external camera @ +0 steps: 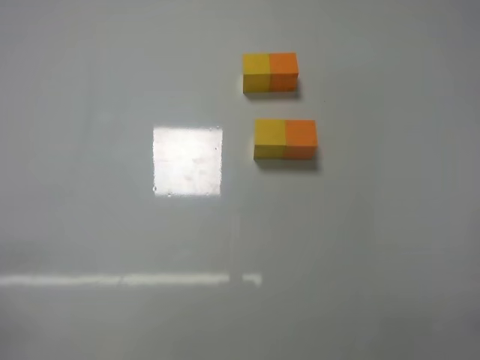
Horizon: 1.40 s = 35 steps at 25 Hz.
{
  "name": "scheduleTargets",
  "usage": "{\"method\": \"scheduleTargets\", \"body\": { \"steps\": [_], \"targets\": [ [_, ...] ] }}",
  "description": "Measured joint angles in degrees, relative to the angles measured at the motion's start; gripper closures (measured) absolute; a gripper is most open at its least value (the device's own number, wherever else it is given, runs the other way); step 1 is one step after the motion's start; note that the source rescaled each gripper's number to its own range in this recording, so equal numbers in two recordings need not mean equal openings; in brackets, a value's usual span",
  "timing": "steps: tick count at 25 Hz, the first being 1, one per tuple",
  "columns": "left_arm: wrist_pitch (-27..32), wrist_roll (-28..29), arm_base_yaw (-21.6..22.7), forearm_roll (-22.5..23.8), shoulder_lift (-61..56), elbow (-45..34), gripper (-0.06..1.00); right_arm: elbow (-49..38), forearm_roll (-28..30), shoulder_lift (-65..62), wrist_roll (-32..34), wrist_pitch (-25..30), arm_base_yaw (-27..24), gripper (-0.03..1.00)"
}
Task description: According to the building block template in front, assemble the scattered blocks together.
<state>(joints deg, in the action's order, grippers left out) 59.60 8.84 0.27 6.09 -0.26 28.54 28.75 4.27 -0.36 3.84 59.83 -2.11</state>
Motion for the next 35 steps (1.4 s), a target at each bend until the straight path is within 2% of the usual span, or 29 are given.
{"method": "scheduleTargets", "body": {
  "steps": [35],
  "targets": [
    [0.0, 0.2, 0.0, 0.0, 0.0, 0.0, 0.59, 0.0, 0.0, 0.0, 0.0, 0.0, 0.0, 0.54]
  ]
}}
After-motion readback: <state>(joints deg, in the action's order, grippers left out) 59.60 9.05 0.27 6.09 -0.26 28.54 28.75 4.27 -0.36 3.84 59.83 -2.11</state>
